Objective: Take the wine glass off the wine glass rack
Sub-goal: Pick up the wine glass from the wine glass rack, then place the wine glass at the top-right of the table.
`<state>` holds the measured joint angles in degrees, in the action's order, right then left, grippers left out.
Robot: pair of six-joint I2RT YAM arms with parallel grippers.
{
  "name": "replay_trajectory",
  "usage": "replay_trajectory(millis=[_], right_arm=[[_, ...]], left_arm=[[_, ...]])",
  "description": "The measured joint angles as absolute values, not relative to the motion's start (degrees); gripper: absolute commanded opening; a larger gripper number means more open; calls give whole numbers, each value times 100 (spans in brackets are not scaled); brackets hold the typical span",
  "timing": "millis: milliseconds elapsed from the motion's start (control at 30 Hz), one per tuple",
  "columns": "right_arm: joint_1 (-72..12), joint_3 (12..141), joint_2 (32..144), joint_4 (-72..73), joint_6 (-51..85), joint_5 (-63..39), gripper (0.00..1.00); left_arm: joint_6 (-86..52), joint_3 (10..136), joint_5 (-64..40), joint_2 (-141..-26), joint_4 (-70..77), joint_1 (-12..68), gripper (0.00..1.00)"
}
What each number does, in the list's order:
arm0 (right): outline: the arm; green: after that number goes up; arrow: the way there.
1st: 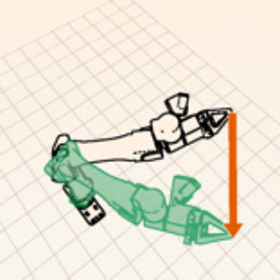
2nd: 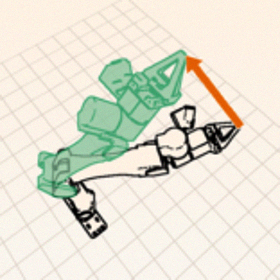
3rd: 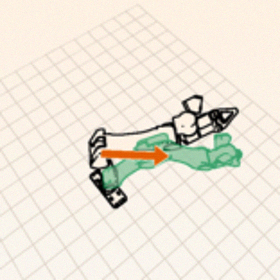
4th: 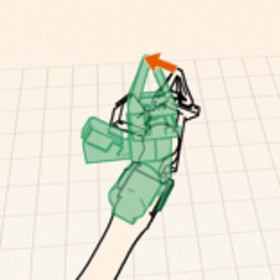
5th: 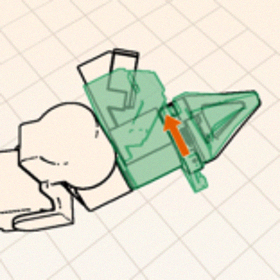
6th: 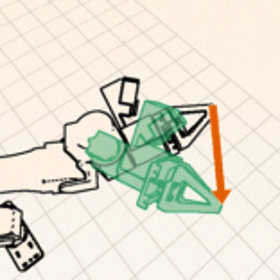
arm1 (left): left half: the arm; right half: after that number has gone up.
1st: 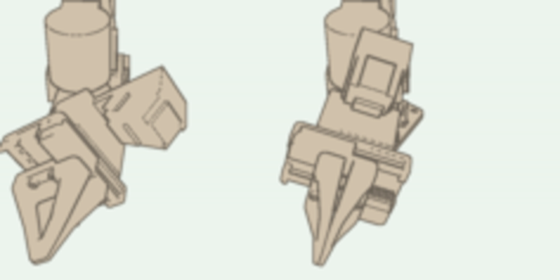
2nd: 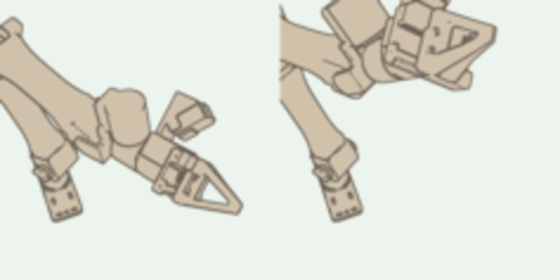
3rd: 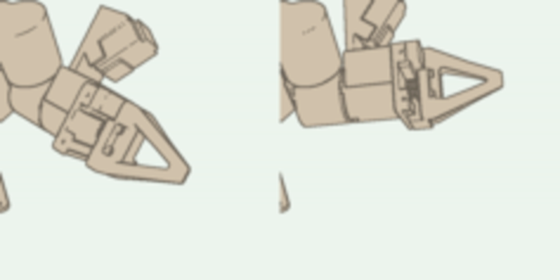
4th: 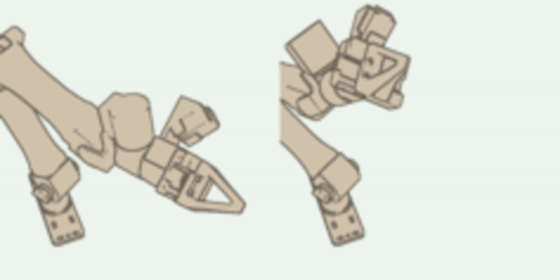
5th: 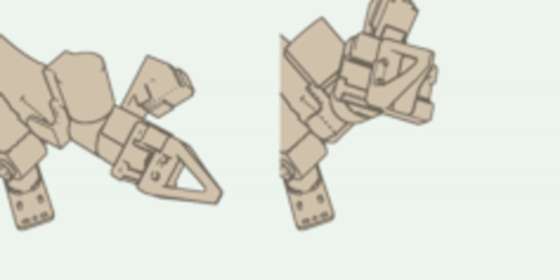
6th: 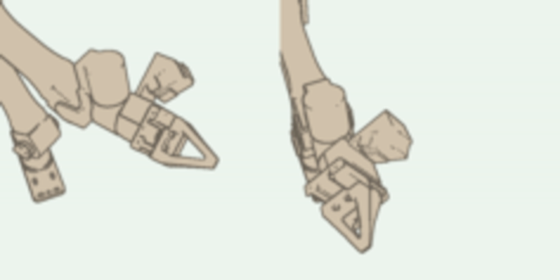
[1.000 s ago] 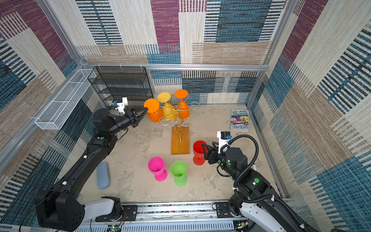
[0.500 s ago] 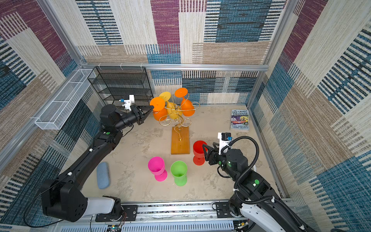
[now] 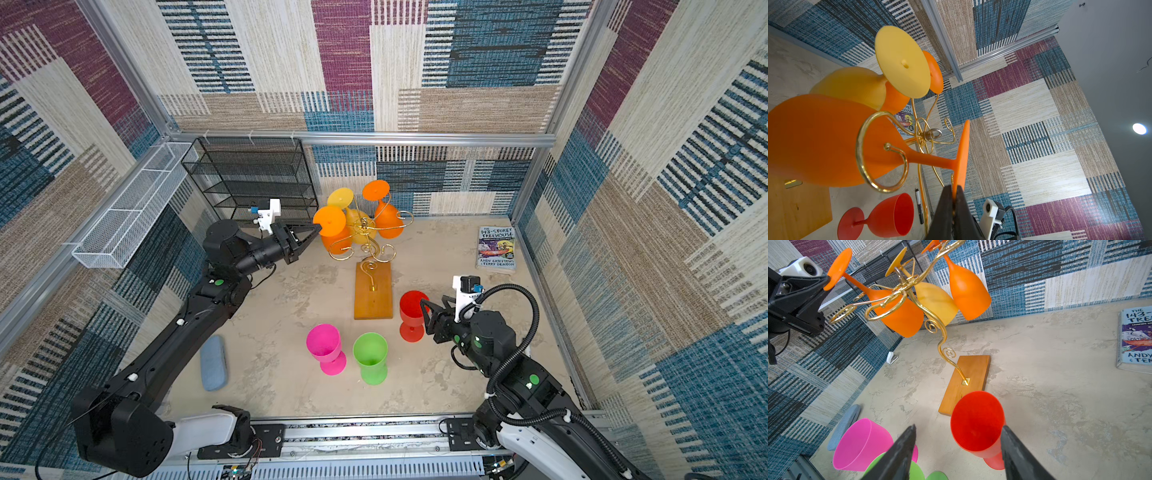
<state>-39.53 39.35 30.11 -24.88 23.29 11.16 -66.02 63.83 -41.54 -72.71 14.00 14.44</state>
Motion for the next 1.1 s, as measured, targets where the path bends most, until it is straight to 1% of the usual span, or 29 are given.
replay_trajectory(millis=[400, 600, 733, 933, 1000, 1100], right_arm=[[-3953, 3935, 2963, -2515, 2338, 1116, 66], [-3953, 3938, 2845, -2541, 2399, 1155, 67], [-3953, 3951, 2755, -2561, 2418, 1179, 67], [-3953, 3955, 2650, -2493, 2416, 1166, 66], [-3953, 3929, 2611, -2366, 2412, 1076, 65], [-3953, 3811, 2504, -1907, 2327, 805, 65]], left_arm=[[-6361, 6086, -4213, -6731, 932, 1439, 0], [-6219, 5813, -4187, -6031, 482, 1422, 0], [-5946, 5745, -4056, -5354, -137, 1286, 0], [-5072, 6344, -3334, -4248, -1730, 1109, 0], [-4827, 6630, -3153, -4016, -2071, 1100, 0], [-4644, 6899, -3020, -3835, -2119, 1100, 0]])
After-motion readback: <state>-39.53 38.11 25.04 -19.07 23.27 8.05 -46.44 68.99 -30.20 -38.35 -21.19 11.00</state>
